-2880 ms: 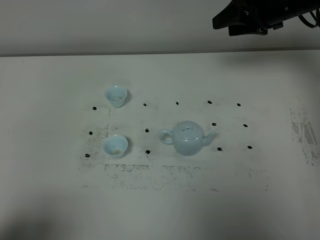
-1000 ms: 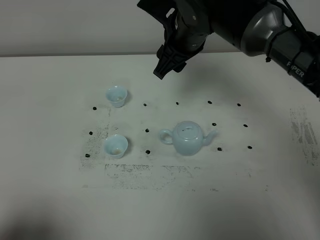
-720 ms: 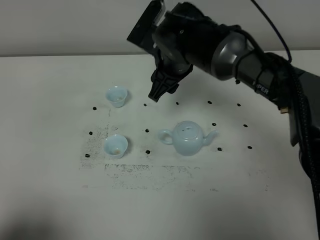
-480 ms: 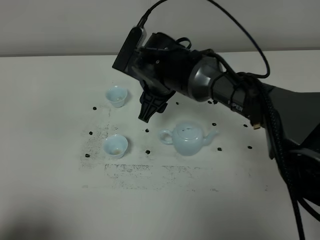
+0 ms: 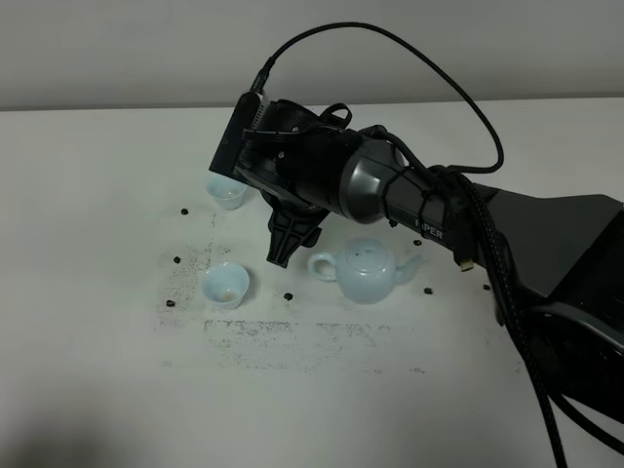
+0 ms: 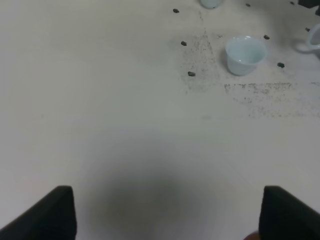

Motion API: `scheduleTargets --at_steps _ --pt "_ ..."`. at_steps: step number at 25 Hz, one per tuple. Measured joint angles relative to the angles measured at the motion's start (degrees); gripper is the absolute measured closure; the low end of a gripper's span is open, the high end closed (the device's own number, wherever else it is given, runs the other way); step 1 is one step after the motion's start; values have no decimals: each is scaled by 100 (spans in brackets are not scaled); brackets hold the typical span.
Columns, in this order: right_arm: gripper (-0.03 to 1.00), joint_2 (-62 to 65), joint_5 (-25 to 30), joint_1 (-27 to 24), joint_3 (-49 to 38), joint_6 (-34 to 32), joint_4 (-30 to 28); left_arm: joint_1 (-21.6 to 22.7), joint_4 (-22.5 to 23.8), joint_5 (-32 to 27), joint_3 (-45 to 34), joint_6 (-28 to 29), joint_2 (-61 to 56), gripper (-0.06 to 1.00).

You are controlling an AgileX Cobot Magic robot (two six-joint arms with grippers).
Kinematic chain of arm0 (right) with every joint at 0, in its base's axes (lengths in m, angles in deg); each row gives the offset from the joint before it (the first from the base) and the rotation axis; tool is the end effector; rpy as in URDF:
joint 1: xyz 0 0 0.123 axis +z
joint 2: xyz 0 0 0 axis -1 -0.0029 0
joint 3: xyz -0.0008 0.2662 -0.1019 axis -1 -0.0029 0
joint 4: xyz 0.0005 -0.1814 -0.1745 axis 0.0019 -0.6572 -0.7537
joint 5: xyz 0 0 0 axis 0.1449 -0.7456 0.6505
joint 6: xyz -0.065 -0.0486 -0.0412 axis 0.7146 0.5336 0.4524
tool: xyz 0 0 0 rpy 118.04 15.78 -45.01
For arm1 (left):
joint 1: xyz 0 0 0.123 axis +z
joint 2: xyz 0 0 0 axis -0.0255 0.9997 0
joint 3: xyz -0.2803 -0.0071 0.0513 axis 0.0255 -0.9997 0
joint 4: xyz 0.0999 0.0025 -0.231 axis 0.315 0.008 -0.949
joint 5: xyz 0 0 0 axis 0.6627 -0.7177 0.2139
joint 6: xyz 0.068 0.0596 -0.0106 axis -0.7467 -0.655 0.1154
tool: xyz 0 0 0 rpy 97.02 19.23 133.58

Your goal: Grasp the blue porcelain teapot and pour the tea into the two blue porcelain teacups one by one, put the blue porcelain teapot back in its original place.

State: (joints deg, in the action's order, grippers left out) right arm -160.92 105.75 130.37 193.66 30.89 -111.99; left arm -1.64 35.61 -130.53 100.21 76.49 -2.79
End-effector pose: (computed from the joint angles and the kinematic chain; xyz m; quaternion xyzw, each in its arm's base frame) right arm 0.3987 0.2890 0.1797 -0.4695 0.8412 -0.1915 0.1876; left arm -0.0012 -0.0099 0.2653 0.0522 0.8612 -0.0341 0.5044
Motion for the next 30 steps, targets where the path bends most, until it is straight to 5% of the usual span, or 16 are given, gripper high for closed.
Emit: scheduleTargets --at_steps 30 --pt "39 -32 855 326 0 0 289 0 0 0 0 0 0 19"
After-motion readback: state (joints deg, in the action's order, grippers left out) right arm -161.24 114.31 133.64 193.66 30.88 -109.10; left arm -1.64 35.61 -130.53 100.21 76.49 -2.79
